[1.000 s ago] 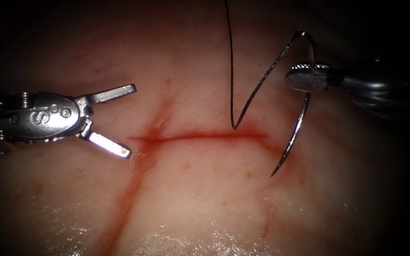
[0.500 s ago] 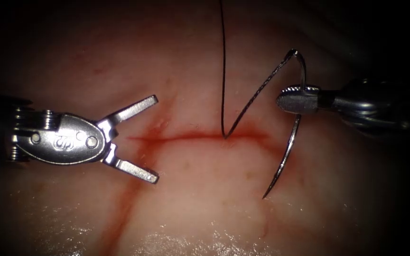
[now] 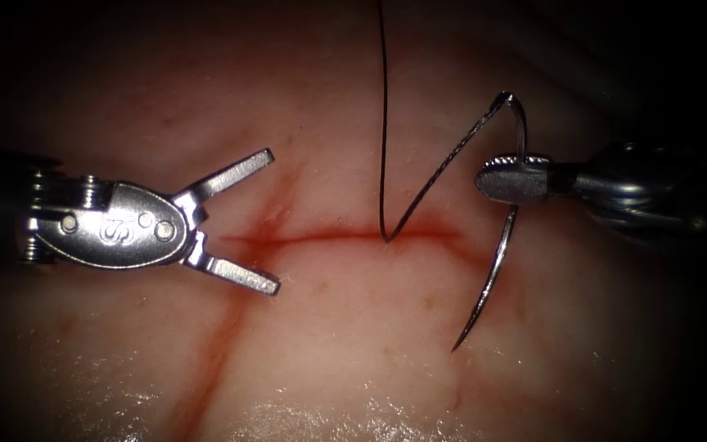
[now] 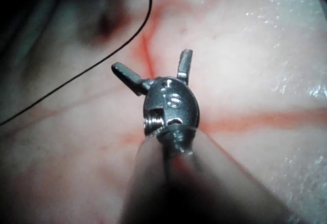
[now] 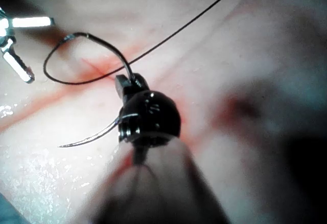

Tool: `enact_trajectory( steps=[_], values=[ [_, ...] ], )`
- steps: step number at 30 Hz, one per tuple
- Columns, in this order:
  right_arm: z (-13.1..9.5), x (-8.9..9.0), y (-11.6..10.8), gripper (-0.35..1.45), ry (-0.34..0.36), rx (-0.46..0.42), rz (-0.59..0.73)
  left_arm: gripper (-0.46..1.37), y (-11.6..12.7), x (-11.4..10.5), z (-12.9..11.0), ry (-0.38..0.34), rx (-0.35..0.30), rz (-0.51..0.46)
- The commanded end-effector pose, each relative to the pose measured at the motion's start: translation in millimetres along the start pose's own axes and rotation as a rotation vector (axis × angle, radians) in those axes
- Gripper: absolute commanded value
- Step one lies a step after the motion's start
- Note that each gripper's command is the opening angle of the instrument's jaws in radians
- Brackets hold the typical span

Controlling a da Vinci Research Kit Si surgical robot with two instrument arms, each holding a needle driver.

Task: Wound Closure
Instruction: Throw the needle through the skin above the cut

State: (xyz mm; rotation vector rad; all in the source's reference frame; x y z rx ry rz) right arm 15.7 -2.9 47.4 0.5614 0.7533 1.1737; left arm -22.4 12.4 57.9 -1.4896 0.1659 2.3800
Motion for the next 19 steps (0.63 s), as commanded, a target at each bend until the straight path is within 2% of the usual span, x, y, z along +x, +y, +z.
enact_trajectory(
  steps=[1, 19],
  values=[
    [0.1, 0.0, 0.0, -0.35, 0.004, -0.002, 0.001, 0.82, 0.0, 0.1, -0.1, 0.000, -0.001, -0.001],
    [-0.2, 0.5, -0.3, -0.35, 0.013, 0.000, 0.006, 0.75, 0.0, 0.0, -0.1, -0.003, 0.003, -0.008]
  ],
)
